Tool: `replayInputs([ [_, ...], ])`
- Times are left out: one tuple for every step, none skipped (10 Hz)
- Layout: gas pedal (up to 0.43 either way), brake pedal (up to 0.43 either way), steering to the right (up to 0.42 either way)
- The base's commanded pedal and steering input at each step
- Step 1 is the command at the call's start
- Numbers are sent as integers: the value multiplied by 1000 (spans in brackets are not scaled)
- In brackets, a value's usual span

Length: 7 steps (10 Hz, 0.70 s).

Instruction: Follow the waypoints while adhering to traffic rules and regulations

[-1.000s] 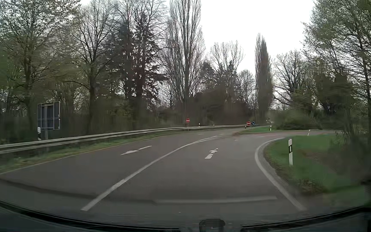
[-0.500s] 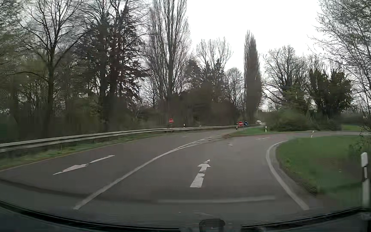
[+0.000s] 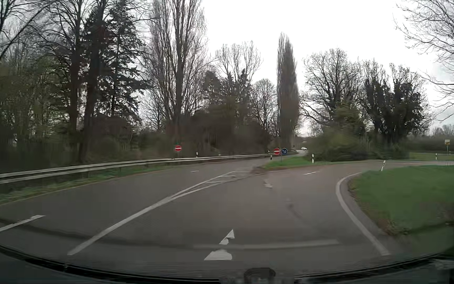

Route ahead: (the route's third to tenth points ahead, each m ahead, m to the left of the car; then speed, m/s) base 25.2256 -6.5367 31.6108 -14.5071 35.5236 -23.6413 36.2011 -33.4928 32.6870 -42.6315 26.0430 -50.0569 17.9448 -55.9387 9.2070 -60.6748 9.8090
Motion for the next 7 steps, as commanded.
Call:
replayInputs([
  [0, 152, 91],
  [0, 146, 95],
  [0, 140, 98],
  [0, 134, 101],
  [0, 134, 103],
  [0, 128, 105],
  [0, 116, 107],
])
